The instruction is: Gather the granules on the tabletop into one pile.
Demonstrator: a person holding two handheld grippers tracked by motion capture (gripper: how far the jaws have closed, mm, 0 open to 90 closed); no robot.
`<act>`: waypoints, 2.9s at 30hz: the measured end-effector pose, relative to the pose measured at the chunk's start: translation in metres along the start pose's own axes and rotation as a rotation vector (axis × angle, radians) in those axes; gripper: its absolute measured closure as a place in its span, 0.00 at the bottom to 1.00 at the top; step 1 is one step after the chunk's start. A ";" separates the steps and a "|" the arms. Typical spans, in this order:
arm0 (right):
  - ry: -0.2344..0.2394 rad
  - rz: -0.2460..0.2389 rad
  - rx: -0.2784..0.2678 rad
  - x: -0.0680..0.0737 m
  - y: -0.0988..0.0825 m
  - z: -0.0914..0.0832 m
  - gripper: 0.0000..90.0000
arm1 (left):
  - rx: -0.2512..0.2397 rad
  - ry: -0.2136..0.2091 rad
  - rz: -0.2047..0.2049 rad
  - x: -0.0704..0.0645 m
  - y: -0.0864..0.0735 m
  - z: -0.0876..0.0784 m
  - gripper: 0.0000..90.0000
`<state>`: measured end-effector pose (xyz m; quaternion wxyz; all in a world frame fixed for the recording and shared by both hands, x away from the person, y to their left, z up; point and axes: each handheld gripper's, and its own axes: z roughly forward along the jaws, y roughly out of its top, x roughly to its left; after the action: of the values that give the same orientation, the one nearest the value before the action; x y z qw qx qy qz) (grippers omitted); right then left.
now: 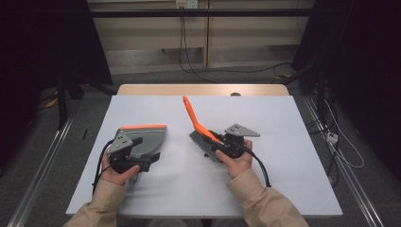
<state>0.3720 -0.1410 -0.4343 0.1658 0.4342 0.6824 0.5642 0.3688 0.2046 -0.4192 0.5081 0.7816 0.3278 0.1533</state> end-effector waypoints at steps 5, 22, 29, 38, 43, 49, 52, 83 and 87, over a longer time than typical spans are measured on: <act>-0.011 -0.009 0.013 0.015 -0.005 0.013 0.79 | -0.004 -0.001 0.000 0.000 0.000 0.000 0.07; -0.117 0.044 0.072 0.004 -0.017 0.002 0.79 | -0.010 0.001 0.001 0.000 0.001 -0.002 0.07; -0.156 0.065 0.066 0.000 -0.020 -0.011 0.79 | -0.011 0.004 0.007 -0.001 0.001 -0.003 0.07; -0.173 0.092 0.060 -0.006 -0.021 -0.022 0.79 | -0.013 0.005 0.006 -0.001 0.002 -0.003 0.07; -0.136 0.117 0.040 -0.004 -0.015 -0.020 0.79 | -0.008 0.004 0.010 -0.001 0.002 -0.002 0.07; -0.137 0.078 -0.015 -0.012 0.007 -0.029 0.79 | -0.010 0.007 0.008 0.000 0.002 -0.003 0.07; -0.177 0.069 -0.028 -0.030 0.015 -0.037 0.79 | -0.011 0.007 0.007 0.001 0.002 -0.004 0.07; -0.269 -0.096 0.365 -0.076 0.026 -0.031 0.79 | -0.019 0.002 -0.001 0.002 0.002 -0.004 0.07; -0.287 -0.062 0.356 -0.074 0.023 -0.039 0.79 | -0.022 -0.001 -0.001 0.002 0.003 -0.004 0.07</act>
<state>0.3954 -0.2229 -0.4212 0.1991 0.5111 0.7535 0.3624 0.3689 0.2084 -0.4152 0.5171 0.7758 0.3260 0.1563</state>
